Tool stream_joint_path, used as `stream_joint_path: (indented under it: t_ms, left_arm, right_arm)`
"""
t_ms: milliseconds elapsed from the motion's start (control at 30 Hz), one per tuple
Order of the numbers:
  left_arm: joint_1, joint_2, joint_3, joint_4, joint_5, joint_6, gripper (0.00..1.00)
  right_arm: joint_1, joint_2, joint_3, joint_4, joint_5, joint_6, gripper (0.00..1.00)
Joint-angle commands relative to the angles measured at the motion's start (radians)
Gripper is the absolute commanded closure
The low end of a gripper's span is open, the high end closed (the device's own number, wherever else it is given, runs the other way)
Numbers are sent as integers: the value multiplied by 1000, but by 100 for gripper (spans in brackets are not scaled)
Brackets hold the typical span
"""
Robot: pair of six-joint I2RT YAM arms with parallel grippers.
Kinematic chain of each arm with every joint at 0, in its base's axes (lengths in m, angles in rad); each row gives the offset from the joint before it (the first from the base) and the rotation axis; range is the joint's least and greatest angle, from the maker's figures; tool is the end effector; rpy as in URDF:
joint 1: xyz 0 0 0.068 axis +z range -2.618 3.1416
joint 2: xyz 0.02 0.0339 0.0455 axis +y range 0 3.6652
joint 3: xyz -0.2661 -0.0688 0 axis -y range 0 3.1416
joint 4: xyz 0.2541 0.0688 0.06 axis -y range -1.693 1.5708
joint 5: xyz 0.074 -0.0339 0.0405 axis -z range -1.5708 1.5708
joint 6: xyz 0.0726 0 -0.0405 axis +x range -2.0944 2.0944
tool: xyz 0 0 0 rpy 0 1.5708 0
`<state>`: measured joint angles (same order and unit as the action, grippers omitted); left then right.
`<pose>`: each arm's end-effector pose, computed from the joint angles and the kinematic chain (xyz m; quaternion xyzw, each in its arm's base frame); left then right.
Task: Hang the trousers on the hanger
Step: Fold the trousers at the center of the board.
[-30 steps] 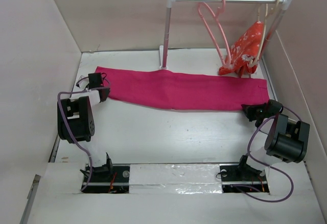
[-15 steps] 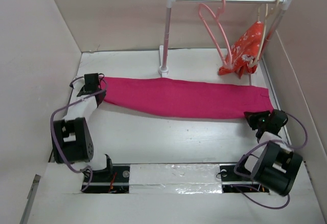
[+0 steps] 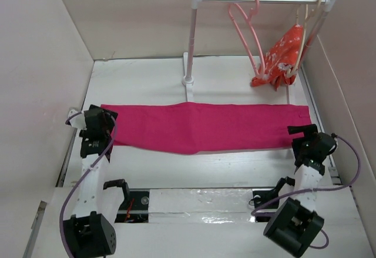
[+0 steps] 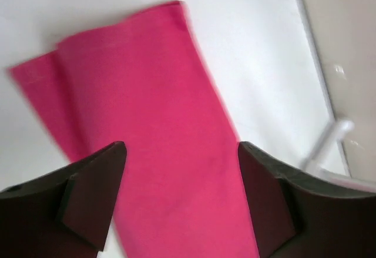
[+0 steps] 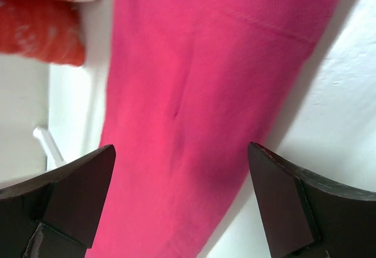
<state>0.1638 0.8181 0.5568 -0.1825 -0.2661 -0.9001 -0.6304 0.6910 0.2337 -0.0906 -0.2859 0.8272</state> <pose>0.2230 0.0562 0.2382 -0.4861 0.6862 -0.0859 0.5343 0.1672 -0.0967 0.1499 0.5228 0.6903 0.1712 0.4699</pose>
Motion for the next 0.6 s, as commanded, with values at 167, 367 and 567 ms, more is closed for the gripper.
stream_joint_path:
  t_ms: [167, 367, 567]
  left_arm:
    - [-353, 5, 124, 182, 65, 67, 100]
    - [-737, 153, 163, 285, -143, 118, 100]
    - [-1144, 337, 170, 302, -412, 149, 100]
  right_arm:
    - [-123, 286, 50, 119, -42, 56, 0]
    - [-132, 336, 85, 176, 44, 99, 0]
    - [-132, 421, 148, 166, 71, 107, 6]
